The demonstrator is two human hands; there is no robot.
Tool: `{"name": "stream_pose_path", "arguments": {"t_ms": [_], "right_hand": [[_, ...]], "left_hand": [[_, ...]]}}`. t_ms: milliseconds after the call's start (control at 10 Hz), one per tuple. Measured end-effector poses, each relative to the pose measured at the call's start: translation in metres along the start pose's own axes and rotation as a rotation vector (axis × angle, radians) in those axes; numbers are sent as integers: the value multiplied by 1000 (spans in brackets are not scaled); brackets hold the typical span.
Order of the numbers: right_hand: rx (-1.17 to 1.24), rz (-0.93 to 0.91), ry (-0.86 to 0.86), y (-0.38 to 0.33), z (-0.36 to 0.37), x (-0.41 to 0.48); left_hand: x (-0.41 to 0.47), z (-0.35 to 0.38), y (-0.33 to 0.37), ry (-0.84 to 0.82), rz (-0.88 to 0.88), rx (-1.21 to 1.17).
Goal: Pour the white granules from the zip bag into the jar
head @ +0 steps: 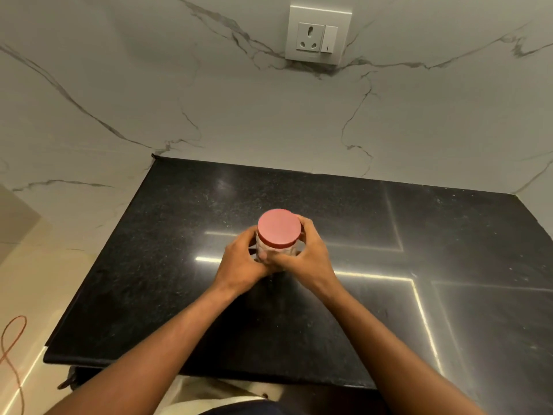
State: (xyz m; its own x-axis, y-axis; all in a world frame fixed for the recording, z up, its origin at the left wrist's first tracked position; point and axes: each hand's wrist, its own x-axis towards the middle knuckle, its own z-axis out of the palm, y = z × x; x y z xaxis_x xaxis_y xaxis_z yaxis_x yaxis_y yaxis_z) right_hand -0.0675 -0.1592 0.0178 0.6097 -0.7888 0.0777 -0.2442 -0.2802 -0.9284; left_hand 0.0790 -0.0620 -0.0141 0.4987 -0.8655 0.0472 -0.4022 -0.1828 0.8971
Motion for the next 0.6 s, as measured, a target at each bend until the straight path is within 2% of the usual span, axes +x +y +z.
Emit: {"name": "stream_pose_path", "arguments": {"t_ms": [300, 600], "right_hand": [[1, 43, -9, 3, 35, 63], [-43, 6, 3, 9, 42, 54]], "left_hand": [[59, -32, -21, 2, -51, 15], [56, -36, -25, -32, -90, 46]]}}
